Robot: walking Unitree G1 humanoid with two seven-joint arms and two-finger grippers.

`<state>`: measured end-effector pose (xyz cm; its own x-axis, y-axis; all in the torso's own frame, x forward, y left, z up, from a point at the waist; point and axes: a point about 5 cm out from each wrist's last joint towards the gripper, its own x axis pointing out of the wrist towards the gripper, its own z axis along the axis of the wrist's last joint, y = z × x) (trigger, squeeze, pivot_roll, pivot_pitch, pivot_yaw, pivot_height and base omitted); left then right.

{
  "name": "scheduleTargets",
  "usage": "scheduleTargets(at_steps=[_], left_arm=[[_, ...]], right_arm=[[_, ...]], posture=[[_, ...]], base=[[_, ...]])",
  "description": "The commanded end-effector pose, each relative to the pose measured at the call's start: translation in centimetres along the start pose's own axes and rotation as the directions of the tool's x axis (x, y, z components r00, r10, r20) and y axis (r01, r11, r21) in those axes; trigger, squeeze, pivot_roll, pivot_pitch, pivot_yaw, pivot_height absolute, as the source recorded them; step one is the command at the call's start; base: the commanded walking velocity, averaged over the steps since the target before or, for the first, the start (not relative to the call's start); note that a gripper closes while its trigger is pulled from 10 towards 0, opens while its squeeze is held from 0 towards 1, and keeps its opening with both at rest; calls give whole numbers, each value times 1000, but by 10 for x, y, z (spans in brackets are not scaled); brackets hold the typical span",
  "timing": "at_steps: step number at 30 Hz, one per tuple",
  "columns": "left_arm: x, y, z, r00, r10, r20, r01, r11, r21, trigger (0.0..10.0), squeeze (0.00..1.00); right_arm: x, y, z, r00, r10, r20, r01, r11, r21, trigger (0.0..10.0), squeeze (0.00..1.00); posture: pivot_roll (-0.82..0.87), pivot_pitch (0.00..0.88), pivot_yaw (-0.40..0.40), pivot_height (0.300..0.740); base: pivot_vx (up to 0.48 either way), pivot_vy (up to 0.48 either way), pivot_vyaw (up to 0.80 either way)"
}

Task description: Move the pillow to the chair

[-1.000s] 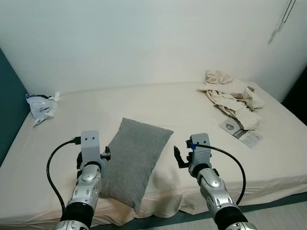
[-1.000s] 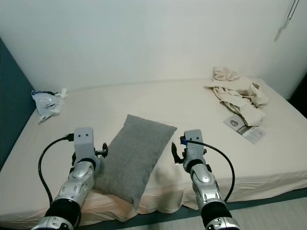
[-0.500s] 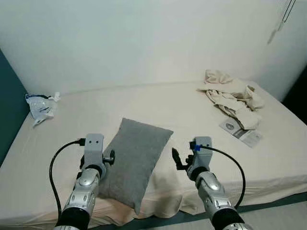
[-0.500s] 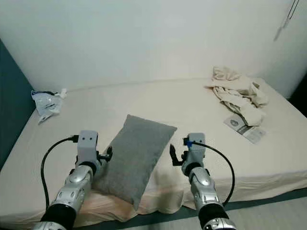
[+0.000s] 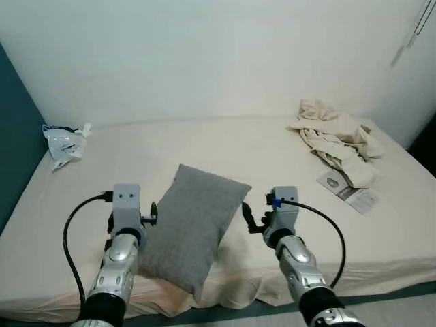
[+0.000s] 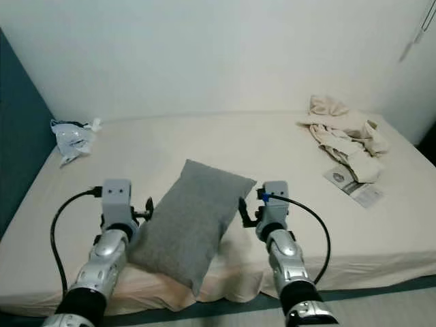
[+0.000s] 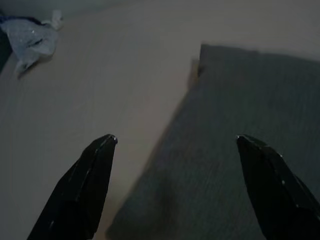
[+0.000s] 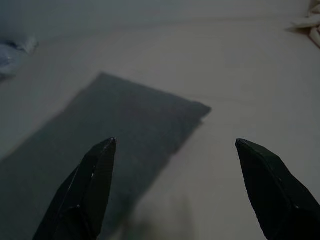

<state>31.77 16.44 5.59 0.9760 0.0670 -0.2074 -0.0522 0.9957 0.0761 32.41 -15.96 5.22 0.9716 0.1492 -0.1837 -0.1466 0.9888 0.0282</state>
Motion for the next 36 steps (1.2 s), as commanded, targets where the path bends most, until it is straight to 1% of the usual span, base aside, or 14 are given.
scheduleTargets(at_steps=[1, 2, 4, 5, 6, 7, 10, 11, 15, 19, 21, 28, 33, 36], left_arm=[[0, -2, -10, 999, -1, -53, 4, 998, 59, 10000, 0], [1, -1, -8, 999, -2, -37, 5, 996, 88, 10000, 0], [1, 0, -5, 1000, -7, -21, 9, 995, 102, 10000, 0], [4, -2, 3, 1000, 17, 1, -17, 1000, 17, 10000, 0], [5, -4, 7, 1000, 22, 12, -22, 999, -24, 10000, 0], [6, -6, 10, 1000, 24, 19, -23, 999, -48, 10000, 0], [6, -9, 14, 999, 29, 35, -27, 997, -71, 10000, 0], [5, -6, 13, 997, 74, 38, -72, 996, -46, 10000, 0], [3, 0, 11, 992, 115, 43, -112, 991, -71, 10000, 0], [2, 0, 15, 993, 81, 88, -73, 993, -91, 10000, 0], [2, 3, 17, 991, 95, 97, -87, 993, -86, 10000, 0], [3, 6, 17, 991, 103, 81, -97, 992, -79, 10000, 0], [2, 9, 14, 991, 115, 65, -110, 991, -79, 10000, 0], [2, 8, 14, 992, 101, 71, -98, 994, -47, 10000, 0]], right_arm=[[-2, 2, -10, 998, 1, -63, -4, 999, -42, 10000, 0], [-2, -1, -11, 997, -29, -76, 23, 997, -73, 10000, 0], [-2, -2, -11, 996, -47, -77, 40, 995, -88, 10000, 0], [-1, -4, -6, 998, -36, -51, 33, 998, -47, 10000, 0], [-2, -5, -6, 998, -29, -51, 27, 999, -39, 10000, 0], [-2, -5, -6, 998, -26, -52, 24, 999, -37, 10000, 0], [-1, -5, -7, 998, -23, -58, 20, 999, -51, 10000, 0], [-1, 0, -5, 999, -5, -44, 3, 999, -54, 10000, 0], [1, 5, -4, 999, 2, -37, -4, 999, -53, 10000, 0], [2, 7, -2, 999, 8, -33, -10, 999, -52, 10000, 0], [3, 8, -2, 999, 11, -33, -13, 999, -52, 10000, 0], [3, 14, -4, 999, 25, -31, -27, 999, -44, 10000, 0], [4, 14, -3, 999, -3, -39, 2, 1000, -16, 10000, 0], [4, 16, -4, 999, 20, -39, -21, 1000, -12, 10000, 0]], posture=[[9, 59, 53, 740], [-12, 71, 60, 740], [-15, 71, 60, 740], [-13, 73, 43, 740], [-11, 75, 37, 740], [-10, 75, 33, 740], [-11, 75, 27, 740], [-17, 66, 22, 740], [-17, 62, 21, 740], [-6, 58, 14, 740], [-3, 58, 12, 740], [14, 54, 16, 740], [25, 54, 22, 740], [36, 58, 19, 740]], base=[[0, 0, 0], [0, 0, 0], [0, 0, 0], [0, 0, 0], [0, 0, 0], [0, 0, 0], [0, 0, 0], [0, 0, 0], [0, 0, 0], [0, 0, 0], [0, 0, 0], [0, 0, 0], [0, 0, 0], [0, 0, 0]])
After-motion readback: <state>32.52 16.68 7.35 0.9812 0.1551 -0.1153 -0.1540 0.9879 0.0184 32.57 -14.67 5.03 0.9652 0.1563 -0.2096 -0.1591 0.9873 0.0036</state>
